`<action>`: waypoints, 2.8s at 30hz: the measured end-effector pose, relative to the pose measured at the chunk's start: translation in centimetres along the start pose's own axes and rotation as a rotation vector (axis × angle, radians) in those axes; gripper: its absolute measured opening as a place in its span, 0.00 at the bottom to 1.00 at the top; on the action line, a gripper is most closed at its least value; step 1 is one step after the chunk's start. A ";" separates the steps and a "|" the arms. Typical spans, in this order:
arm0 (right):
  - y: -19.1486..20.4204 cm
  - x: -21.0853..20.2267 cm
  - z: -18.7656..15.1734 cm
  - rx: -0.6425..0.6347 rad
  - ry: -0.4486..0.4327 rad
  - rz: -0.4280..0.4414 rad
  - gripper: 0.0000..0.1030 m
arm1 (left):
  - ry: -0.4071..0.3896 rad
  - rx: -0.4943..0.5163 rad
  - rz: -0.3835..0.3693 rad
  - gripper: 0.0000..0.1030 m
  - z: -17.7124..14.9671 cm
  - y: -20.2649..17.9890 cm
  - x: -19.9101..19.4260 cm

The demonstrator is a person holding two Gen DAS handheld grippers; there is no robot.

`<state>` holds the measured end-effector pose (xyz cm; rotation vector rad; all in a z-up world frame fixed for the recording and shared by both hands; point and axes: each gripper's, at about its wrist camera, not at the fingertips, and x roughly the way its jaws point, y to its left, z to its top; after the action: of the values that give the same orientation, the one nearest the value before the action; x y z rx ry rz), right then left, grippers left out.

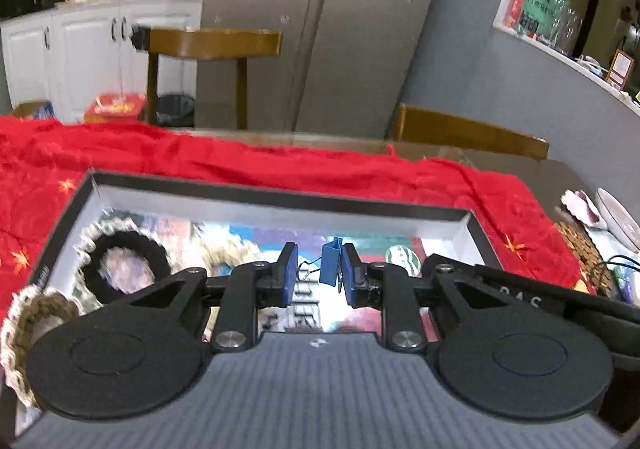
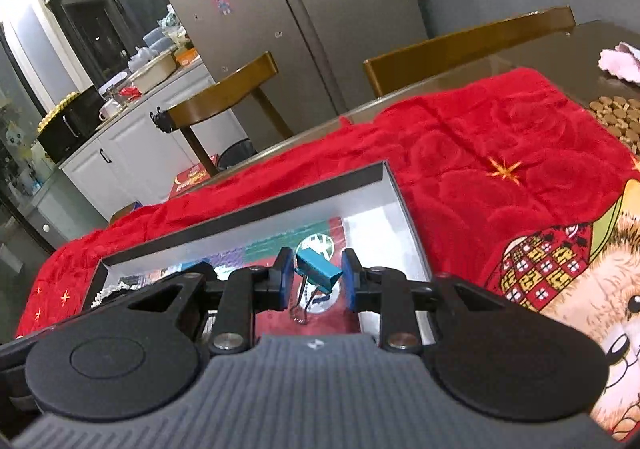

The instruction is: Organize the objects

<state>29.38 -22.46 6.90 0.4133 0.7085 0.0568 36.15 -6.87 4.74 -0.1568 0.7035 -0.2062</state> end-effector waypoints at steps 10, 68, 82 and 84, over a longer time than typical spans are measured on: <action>-0.2 0.4 -0.2 0.007 0.033 0.006 0.22 | 0.056 0.033 0.046 0.27 -1.1 -1.1 1.0; -0.9 -20.3 -19.0 -0.385 -0.171 -0.081 1.00 | -0.241 0.120 0.190 0.94 -25.4 1.5 -25.9; -0.6 -19.2 -19.8 -0.419 -0.200 -0.220 1.00 | -0.239 0.128 0.212 0.94 -25.6 1.3 -25.3; -0.5 -19.5 -20.0 -0.436 -0.206 -0.203 1.00 | -0.225 0.125 0.211 0.94 -25.4 1.4 -25.0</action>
<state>1.68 -19.57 5.14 -0.0713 0.5125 -0.0238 1.11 -1.43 0.92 0.0150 0.4771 -0.0289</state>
